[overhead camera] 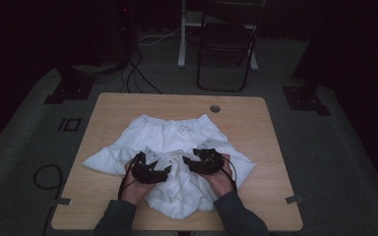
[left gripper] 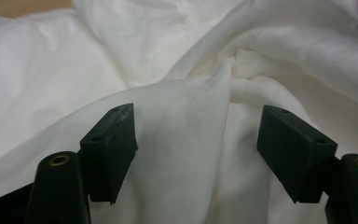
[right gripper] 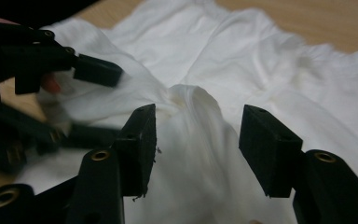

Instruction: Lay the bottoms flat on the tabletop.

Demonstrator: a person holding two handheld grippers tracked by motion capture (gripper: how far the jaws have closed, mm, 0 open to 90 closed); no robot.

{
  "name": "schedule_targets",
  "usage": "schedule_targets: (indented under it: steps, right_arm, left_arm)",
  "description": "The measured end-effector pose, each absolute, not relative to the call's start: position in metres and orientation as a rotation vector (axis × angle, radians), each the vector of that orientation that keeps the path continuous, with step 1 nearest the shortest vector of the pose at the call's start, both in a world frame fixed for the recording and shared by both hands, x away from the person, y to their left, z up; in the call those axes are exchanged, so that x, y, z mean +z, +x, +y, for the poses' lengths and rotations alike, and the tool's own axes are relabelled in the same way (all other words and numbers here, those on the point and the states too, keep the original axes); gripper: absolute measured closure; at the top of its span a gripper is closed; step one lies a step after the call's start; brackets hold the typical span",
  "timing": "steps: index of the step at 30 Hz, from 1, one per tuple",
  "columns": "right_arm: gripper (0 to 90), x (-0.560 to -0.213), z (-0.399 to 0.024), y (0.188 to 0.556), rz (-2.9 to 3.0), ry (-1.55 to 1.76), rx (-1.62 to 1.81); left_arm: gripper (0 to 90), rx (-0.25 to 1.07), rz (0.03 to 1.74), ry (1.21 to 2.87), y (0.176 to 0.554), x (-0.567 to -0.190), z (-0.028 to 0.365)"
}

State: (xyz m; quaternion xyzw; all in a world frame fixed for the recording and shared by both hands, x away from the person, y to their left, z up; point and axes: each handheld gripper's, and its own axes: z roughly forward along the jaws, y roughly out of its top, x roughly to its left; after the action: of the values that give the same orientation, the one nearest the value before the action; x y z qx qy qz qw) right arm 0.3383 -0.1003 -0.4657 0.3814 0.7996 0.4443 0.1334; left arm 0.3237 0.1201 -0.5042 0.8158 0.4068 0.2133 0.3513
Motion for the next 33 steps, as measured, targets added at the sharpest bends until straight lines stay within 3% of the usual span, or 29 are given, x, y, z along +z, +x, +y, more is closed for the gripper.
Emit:
schedule_targets:
  steps: [2,3,5,7,9,20,26,33]
  right_arm:
    - [44.5,-0.475,-0.083,0.352,2.372,1.125,1.217]
    - [45.9,-0.48,-0.077,0.357,2.395,1.137,1.178]
    - [60.5,-0.491,-0.069,0.365,2.435,1.142,1.075]
    - [75.9,-0.5,-0.066,0.366,2.466,1.116,1.004]
    - [81.8,-0.502,-0.073,0.359,2.467,1.117,1.009]
    - [83.3,-0.483,-0.144,0.285,2.412,1.045,1.104]
    - [83.1,-0.509,-0.172,0.238,2.506,1.056,0.965]
    - [77.3,-0.533,-0.166,0.237,2.49,1.102,0.927]
  left_arm:
    - [29.0,0.552,1.071,2.149,0.33,-0.514,0.112]
    - [35.8,0.545,1.077,2.166,0.331,-0.517,0.111]
    - [60.9,0.533,1.068,2.218,0.332,-0.526,0.109]
    - [75.9,0.536,1.064,2.226,0.329,-0.528,0.112]
    - [85.9,0.512,1.064,2.201,0.323,-0.523,0.12]
    - [88.4,0.576,1.036,2.169,0.258,-0.498,0.167]
    - [88.4,0.554,1.032,2.276,0.232,-0.52,0.164]
    - [88.2,0.583,1.035,2.311,0.238,-0.533,0.151]
